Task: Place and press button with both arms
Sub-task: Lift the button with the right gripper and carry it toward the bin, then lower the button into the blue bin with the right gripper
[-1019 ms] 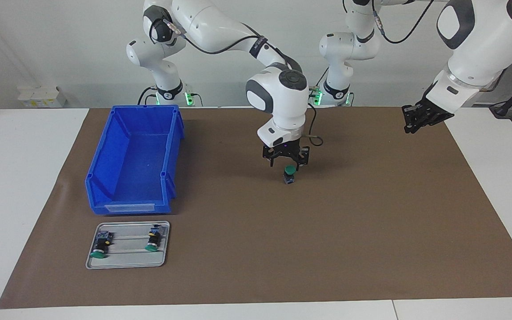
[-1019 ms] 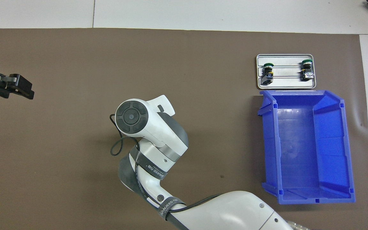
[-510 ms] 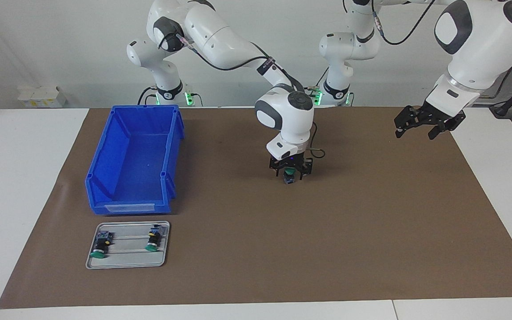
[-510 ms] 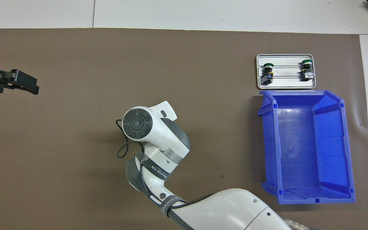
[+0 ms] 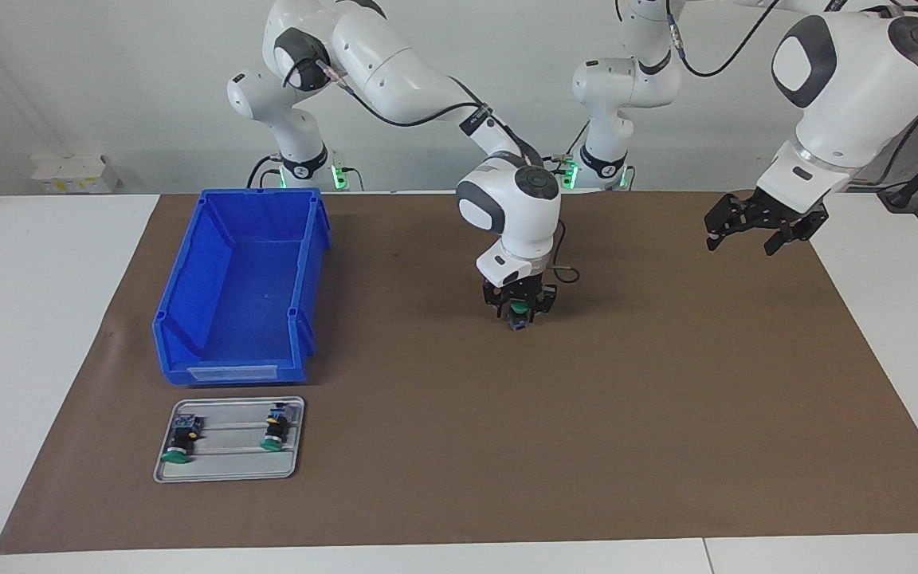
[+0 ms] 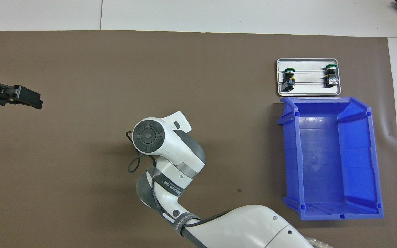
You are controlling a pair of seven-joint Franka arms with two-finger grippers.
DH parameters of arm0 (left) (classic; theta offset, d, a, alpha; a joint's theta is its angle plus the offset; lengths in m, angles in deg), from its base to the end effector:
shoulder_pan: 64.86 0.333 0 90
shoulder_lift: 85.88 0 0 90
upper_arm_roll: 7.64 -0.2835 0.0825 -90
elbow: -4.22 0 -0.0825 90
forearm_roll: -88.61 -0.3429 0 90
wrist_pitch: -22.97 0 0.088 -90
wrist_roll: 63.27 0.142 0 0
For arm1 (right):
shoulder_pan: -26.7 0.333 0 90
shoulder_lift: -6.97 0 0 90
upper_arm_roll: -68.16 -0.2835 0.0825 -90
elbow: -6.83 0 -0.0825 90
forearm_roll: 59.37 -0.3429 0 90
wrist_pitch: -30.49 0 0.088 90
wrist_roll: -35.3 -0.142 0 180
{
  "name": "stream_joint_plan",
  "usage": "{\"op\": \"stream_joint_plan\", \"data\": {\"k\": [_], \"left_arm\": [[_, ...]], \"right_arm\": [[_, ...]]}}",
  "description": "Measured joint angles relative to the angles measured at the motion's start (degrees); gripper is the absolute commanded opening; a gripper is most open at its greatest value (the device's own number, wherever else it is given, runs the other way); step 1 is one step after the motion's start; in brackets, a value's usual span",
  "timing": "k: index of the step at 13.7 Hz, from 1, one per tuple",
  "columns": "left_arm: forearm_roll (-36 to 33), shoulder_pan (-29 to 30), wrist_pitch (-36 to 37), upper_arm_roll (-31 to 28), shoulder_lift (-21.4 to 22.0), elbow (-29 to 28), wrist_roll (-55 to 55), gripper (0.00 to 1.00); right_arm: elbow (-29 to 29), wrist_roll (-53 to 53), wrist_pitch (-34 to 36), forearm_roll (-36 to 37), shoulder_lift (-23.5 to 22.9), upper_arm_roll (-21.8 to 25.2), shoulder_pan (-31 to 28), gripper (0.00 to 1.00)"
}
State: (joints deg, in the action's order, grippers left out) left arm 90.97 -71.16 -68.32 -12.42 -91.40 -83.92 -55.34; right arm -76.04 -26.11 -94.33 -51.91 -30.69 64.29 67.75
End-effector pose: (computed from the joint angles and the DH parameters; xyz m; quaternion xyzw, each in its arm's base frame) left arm 0.5385 -0.0218 0.5224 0.9963 -0.0816 -0.0196 0.0177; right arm 0.4885 0.4652 0.2698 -0.9919 0.1162 -0.0506 0.0100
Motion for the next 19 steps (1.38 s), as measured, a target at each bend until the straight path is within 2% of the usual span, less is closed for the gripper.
{"op": "stream_joint_plan", "data": {"k": [5,8,13,19], "left_arm": [[-0.13,0.12,-0.07,-0.09,0.68,-1.26,0.86,0.99],[-0.48,0.75,-0.07,-0.18,1.0,-1.82,0.96,0.99],[-1.16,3.5,-0.07,-0.41,1.63,-2.02,4.22,0.99],[-1.18,3.6,-0.09,0.13,1.9,-2.18,4.52,0.99]], "right_arm": [[0.05,0.0,-0.95,0.03,0.52,0.16,-0.31,0.0],[-0.14,-0.01,-1.08,0.03,2.71,0.36,-1.92,0.0],[-6.35,0.94,-0.88,0.03,11.34,0.56,-9.36,0.0],[-14.0,10.89,2.81,0.03,23.01,0.68,-19.76,0.0]]}}
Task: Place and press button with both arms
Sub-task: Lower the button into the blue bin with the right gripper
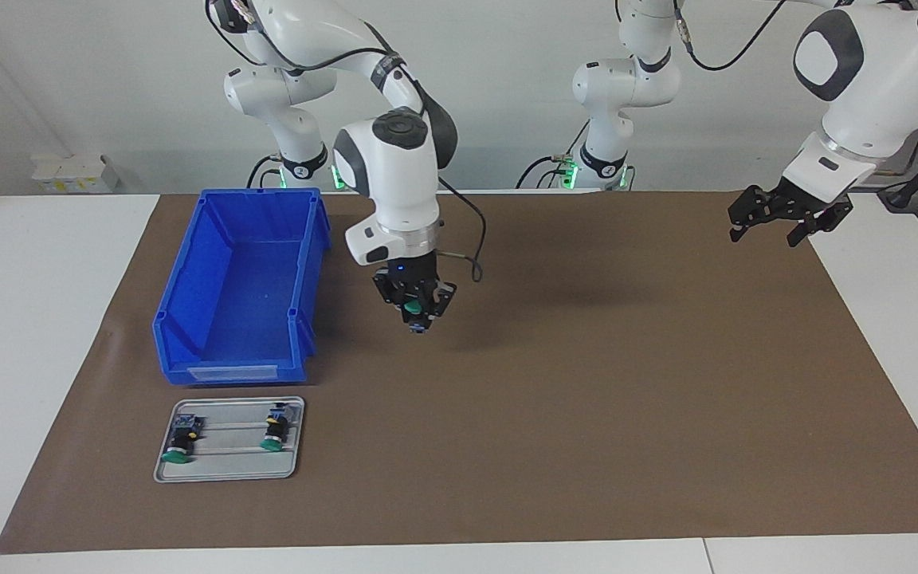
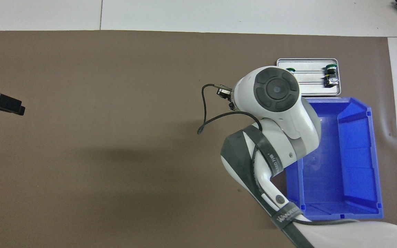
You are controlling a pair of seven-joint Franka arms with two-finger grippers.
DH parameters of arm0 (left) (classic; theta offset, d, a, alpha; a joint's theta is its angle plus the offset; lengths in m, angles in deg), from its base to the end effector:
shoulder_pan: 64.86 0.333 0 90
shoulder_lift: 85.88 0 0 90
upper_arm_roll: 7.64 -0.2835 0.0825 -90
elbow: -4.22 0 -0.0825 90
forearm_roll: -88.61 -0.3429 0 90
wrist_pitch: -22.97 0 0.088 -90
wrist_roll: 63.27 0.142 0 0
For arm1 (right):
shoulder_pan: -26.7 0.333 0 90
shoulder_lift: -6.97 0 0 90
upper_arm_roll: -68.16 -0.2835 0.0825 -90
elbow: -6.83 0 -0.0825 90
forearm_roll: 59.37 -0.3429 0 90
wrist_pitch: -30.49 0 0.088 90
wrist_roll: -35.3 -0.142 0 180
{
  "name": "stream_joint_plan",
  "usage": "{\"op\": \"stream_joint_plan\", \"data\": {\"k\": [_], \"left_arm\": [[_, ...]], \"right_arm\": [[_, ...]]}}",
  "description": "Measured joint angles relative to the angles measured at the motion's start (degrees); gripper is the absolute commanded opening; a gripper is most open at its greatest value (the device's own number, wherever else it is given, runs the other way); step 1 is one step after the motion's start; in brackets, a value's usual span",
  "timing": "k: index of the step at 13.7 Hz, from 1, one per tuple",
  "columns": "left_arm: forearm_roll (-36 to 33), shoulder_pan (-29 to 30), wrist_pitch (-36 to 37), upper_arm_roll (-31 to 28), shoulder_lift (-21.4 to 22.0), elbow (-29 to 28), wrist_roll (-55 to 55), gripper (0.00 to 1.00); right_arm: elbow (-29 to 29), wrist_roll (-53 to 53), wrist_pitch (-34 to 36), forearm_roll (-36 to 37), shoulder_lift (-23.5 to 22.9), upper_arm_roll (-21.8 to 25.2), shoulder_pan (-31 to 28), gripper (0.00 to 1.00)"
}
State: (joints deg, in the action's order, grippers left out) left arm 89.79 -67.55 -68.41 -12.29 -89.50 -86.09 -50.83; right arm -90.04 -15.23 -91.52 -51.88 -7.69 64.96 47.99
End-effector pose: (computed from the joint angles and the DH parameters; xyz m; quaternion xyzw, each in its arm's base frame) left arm 0.5294 0.0142 0.5239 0.9956 -0.0909 -0.0210 0.0104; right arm 0.5631 0.2434 0.4143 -0.9748 0.1968 -0.1039 0.0149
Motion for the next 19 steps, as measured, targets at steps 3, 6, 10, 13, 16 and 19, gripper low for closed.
{"op": "stream_joint_plan", "data": {"k": [3,6,10,13,16,19], "left_arm": [[0.0,-0.04,0.0,0.14,0.0,-0.03,0.0,0.99],[0.0,-0.05,0.0,0.18,0.0,-0.06,0.0,0.99],[0.0,-0.05,0.09,0.22,0.03,-0.24,0.0,0.99],[0.0,-0.05,0.09,0.21,0.27,-1.09,0.0,0.99],[-0.01,-0.05,0.09,0.21,0.83,-2.35,0.0,0.99],[-0.03,-0.03,0.1,0.13,1.7,-3.89,0.0,0.99]], "right_arm": [[-0.86,8.1,0.94,-0.01,1.64,0.03,-6.26,0.0],[-1.29,19.84,1.63,-0.16,1.65,0.05,-12.37,0.0],[-2.37,29.89,1.68,-0.78,1.55,0.02,-17.89,0.0],[-3.89,31.57,1.68,-0.79,1.23,-0.01,-20.13,0.0],[-7.31,32.26,1.67,-2.44,1.4,-0.01,-21.74,0.0],[-12.94,34.1,-0.92,-3.47,2.51,-0.02,-23.07,0.0]]}}
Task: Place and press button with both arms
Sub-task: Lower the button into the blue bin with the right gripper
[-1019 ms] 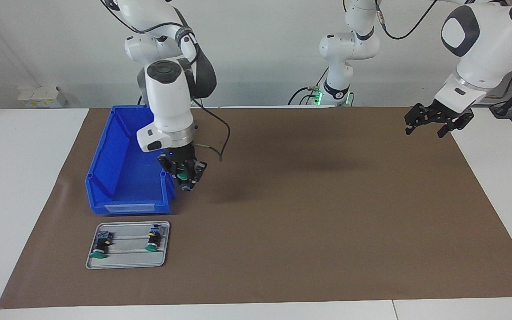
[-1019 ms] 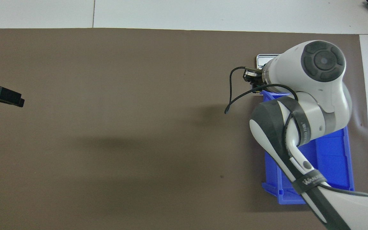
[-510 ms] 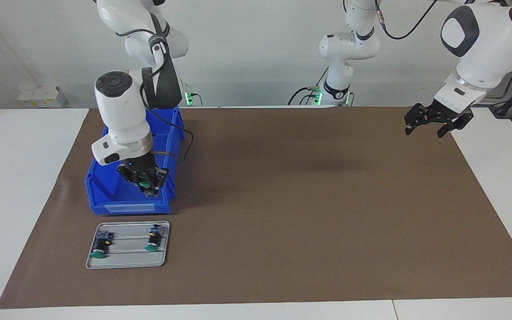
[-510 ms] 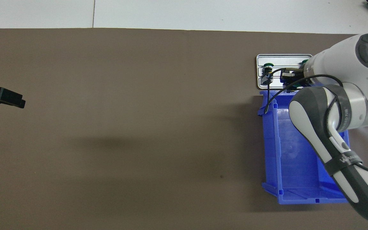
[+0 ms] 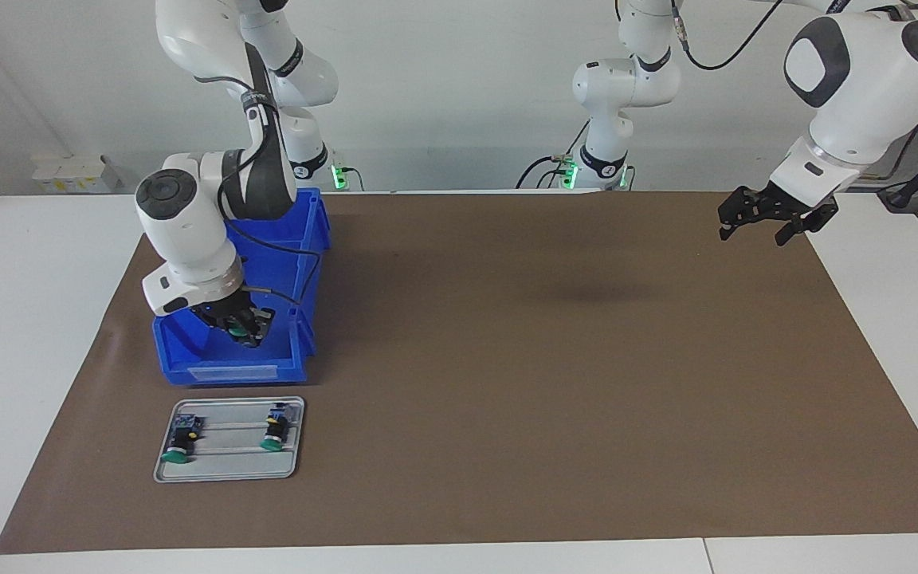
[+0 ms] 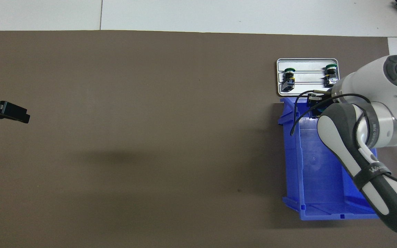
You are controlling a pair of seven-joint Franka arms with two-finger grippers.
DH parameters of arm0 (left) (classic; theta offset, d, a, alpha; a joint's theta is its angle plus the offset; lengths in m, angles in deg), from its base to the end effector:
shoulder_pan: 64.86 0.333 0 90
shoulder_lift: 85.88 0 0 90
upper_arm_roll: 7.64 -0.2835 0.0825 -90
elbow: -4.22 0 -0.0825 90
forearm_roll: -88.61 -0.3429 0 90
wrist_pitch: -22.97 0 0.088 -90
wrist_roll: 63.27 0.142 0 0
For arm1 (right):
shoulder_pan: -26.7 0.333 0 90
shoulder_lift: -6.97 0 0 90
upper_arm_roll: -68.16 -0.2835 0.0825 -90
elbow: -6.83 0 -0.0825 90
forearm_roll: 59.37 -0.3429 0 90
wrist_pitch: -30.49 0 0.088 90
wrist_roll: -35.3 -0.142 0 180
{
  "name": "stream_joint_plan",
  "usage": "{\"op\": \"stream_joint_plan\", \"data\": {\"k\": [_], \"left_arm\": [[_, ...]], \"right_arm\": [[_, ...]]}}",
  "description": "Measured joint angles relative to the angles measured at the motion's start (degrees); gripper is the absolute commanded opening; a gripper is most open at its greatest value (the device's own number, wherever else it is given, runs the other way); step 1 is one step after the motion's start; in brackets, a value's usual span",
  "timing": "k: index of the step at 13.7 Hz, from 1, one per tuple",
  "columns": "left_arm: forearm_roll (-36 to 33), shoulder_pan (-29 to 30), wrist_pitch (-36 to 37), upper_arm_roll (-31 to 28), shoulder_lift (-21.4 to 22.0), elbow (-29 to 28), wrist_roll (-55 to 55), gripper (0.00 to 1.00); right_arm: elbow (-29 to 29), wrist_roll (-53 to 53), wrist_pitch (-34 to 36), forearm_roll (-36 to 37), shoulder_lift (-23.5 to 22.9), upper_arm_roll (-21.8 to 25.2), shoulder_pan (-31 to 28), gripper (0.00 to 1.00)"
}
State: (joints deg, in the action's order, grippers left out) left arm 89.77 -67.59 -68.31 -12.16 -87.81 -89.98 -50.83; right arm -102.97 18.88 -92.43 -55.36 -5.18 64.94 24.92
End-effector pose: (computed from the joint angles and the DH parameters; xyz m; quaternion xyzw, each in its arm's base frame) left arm 0.5173 0.0128 0.5101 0.9948 -0.0920 -0.0408 0.0139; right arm 0.5654 0.0084 0.3411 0.9933 -0.1124 0.0123 0.0220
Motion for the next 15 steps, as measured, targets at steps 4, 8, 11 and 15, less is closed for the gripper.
{"op": "stream_joint_plan", "data": {"k": [4,8,11,15], "left_arm": [[-0.02,0.01,0.0,-0.01,0.44,-0.43,0.0,1.0],[-0.02,0.01,0.0,-0.01,0.47,-0.53,0.0,1.0],[-0.02,0.02,-0.08,-0.01,0.5,-0.54,0.0,1.0],[-0.02,0.12,-0.08,-0.16,0.56,-0.54,0.0,1.0]], "right_arm": [[-7.69,3.47,-8.61,-0.21,0.75,0.02,-2.02,0.0],[-12.04,4.21,-11.98,-0.23,0.98,0.03,-2.68,0.01],[-13.22,5.26,-13.07,-0.24,1.43,0.02,-2.68,0.74],[-13.29,5.61,-13.08,-0.25,1.8,0.02,-2.74,0.95]]}}
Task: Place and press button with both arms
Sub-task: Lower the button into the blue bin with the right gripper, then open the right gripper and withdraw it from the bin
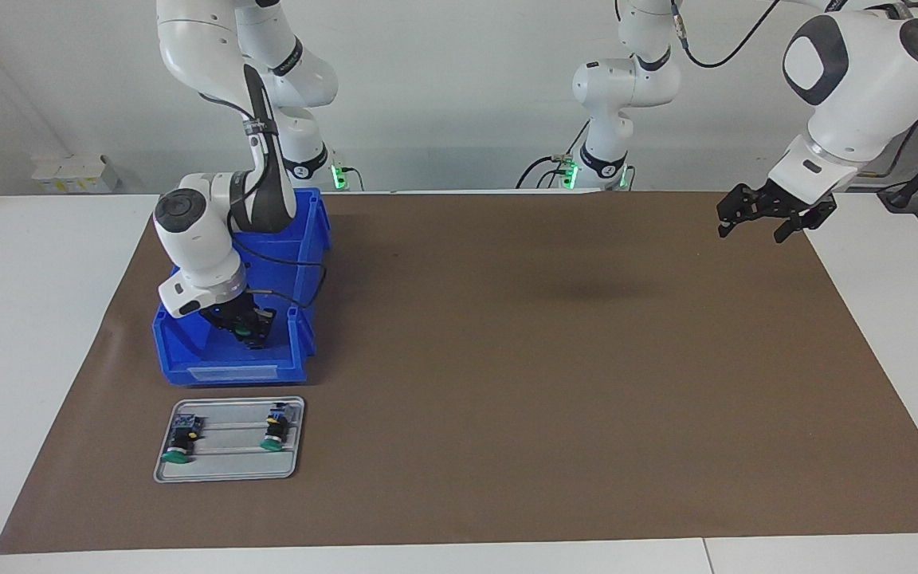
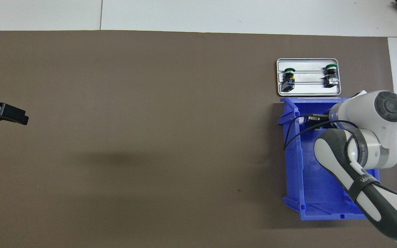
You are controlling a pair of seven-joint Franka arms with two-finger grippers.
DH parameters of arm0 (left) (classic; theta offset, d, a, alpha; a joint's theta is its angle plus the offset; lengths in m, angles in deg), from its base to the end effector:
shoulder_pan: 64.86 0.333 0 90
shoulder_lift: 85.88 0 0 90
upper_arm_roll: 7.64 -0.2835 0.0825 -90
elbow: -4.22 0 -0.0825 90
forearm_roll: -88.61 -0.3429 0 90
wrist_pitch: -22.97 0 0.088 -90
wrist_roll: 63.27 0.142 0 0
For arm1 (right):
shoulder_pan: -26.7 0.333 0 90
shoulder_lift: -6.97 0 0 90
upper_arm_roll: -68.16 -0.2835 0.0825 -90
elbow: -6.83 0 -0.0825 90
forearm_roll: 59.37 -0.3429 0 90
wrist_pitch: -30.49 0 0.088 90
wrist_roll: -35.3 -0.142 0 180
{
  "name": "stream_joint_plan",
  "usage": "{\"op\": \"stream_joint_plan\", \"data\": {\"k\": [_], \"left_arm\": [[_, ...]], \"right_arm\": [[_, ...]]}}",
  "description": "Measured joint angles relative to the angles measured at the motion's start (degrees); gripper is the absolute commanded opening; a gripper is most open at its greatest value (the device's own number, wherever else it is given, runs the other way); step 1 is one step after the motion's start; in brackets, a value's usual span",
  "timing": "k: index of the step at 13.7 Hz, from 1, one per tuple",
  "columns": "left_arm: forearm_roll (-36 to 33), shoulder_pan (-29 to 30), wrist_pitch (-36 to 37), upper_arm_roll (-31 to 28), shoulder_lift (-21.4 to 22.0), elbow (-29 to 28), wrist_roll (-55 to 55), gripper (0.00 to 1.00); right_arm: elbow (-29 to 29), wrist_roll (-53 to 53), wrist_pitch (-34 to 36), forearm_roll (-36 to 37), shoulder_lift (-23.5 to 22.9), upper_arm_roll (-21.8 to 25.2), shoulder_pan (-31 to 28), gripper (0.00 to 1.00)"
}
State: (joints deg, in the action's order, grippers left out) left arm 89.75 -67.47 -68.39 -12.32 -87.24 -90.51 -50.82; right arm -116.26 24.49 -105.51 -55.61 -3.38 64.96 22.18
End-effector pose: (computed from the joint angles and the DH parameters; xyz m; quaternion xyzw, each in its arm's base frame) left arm 0.5147 0.0155 0.5114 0.9951 -0.0897 -0.0398 0.0141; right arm 0.5319 -0.0146 0.2834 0.9961 -0.0832 0.0240 0.0164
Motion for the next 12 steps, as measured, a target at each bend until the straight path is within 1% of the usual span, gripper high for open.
{"op": "stream_joint_plan", "data": {"k": [3,5,9,12], "left_arm": [[0.0,0.0,0.0,-0.02,0.01,0.0,0.0,1.0],[0.0,0.0,0.0,-0.02,0.03,0.0,0.0,1.0],[0.0,0.0,0.0,-0.02,0.05,0.0,0.0,1.0],[0.0,0.0,0.0,-0.02,0.06,0.0,0.0,1.0]], "right_arm": [[0.21,0.05,0.31,0.0,1.28,0.0,-0.07,0.97],[0.53,0.05,2.27,0.0,3.22,-0.04,-0.07,0.97],[4.5,0.13,12.28,-0.11,8.65,-0.39,0.02,0.98],[10.66,0.31,22.13,-1.64,11.69,-0.61,0.68,0.98]]}}
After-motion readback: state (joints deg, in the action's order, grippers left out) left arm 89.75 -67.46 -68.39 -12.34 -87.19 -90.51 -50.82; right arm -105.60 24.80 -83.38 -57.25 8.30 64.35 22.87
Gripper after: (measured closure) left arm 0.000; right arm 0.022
